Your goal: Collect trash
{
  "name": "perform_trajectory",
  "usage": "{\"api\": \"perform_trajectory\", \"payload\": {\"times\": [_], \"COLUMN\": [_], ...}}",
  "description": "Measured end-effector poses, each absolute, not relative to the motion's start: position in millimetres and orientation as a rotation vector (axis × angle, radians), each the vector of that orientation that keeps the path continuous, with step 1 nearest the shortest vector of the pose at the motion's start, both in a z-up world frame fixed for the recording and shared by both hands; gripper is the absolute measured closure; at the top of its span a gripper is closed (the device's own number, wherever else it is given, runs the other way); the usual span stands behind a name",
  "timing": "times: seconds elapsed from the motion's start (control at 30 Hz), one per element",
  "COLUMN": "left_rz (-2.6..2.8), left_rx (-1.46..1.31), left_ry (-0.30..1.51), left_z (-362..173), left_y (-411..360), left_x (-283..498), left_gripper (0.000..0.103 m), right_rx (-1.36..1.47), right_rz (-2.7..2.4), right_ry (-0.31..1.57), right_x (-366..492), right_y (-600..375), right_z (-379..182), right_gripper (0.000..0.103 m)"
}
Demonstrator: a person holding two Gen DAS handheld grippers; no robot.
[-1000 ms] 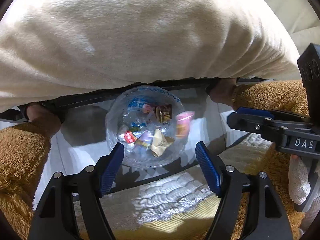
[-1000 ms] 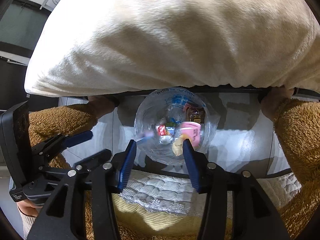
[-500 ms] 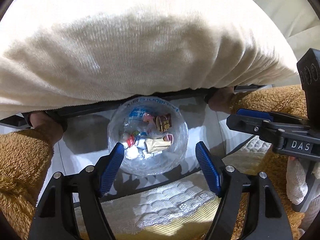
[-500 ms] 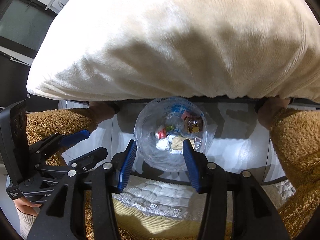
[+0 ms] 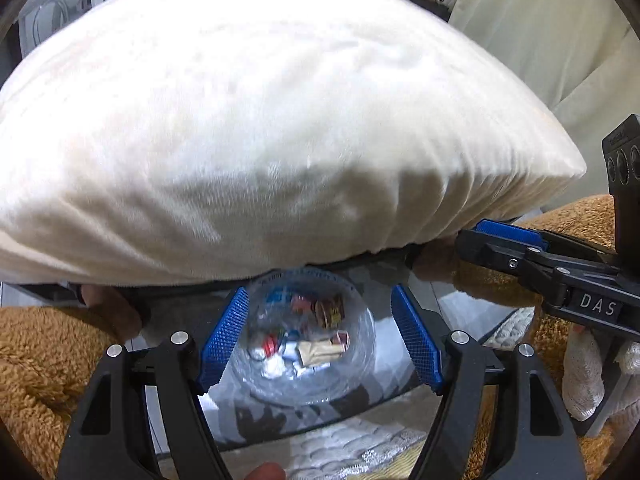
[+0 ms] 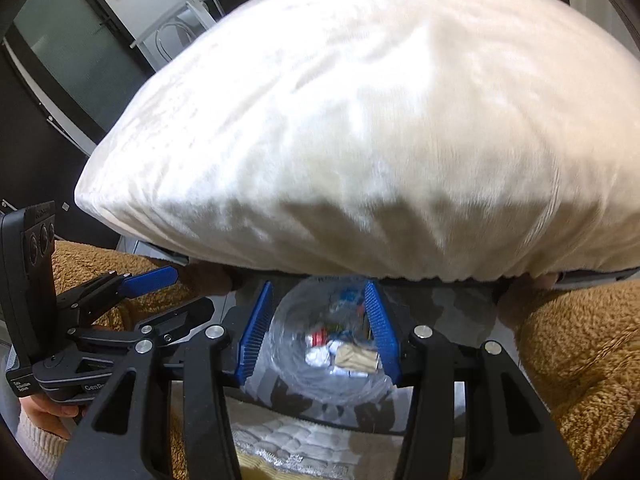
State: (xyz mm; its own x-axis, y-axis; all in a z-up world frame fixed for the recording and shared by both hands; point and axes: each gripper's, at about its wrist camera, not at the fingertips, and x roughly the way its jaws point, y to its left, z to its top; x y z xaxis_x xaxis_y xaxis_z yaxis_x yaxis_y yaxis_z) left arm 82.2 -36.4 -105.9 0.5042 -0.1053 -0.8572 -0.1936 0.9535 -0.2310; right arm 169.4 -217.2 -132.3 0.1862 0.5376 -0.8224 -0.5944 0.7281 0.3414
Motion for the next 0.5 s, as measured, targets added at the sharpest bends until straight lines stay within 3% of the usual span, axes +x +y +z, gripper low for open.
{"api": "perform_trajectory", "payload": {"times": [0.27, 0.37, 0.5], "left_rz": [0.058, 0.07, 0.078], "left_rx": [-0.256, -0.231, -0.218], "left_ry": [0.92, 0.888, 0.848], "left_z": [-81, -75, -68], "left_y": [-44, -45, -45], "left_x": [77, 76, 74], "left_gripper": [0.03, 0.022, 0.022], "right_rx": [-0.054, -0.062, -0.065], "right_rz": [0.799, 0.794, 0.791], "right_ry": [1.001, 0.972, 0.928], "right_x": [166, 164, 163], "right_y": [-225, -224, -228], "right_z": [-112, -106, -98], "right_gripper": [0.055, 0.054, 0.054]}}
